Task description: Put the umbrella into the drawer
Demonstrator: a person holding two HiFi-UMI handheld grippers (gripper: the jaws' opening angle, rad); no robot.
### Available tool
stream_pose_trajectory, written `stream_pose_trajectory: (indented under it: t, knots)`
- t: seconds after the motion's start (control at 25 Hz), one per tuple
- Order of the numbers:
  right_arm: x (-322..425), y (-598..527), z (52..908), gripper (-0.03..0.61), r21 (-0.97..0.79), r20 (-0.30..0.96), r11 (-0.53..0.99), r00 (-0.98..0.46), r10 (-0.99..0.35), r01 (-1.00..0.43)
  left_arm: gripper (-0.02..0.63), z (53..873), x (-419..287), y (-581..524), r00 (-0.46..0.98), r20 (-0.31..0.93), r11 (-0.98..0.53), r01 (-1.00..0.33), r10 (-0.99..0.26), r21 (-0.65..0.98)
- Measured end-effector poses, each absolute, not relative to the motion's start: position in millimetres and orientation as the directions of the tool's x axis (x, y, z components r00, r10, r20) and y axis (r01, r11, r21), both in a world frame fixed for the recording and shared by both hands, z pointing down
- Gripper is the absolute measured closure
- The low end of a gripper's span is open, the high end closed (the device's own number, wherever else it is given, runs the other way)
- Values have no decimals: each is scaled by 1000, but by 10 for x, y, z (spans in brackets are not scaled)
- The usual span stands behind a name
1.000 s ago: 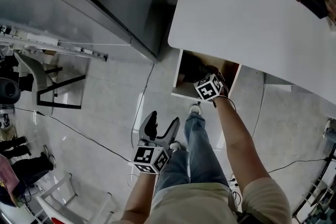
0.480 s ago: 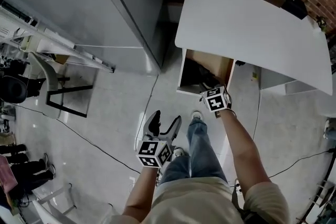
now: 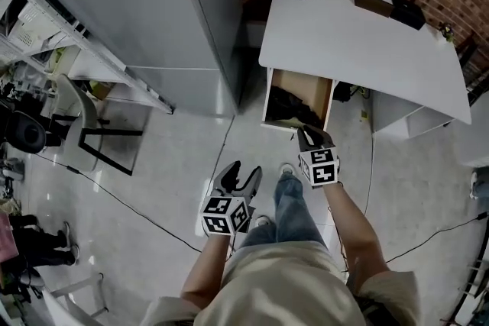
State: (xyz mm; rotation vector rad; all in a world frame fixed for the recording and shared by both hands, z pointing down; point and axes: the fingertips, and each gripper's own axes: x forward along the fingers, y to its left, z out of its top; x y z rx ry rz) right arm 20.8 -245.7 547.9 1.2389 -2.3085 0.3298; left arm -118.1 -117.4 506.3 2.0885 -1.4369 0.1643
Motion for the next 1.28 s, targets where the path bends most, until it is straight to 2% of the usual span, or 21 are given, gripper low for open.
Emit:
stream_pose_trajectory:
  t: [0.32, 0.4, 0.88, 1.28]
  knots:
    - [241, -1627, 4651, 575, -2, 400, 535, -492, -774, -845, 442, 4752, -1112, -699, 423, 384, -285, -886, -821, 365]
    - [254, -1429, 4481, 577, -16, 372, 532, -499, -783, -847, 477, 4676, -1100, -598, 416, 374, -284, -889, -829, 359]
    - [314, -525, 3938, 577, 38, 268, 547, -518, -812, -837, 591, 4361, -1039, -156, 413, 335, -319, -898, -847, 302]
    - [352, -400, 3888, 578, -8, 249, 551, -535, -807, -835, 601, 4303, -984, -100, 418, 322, -333, -898, -849, 286]
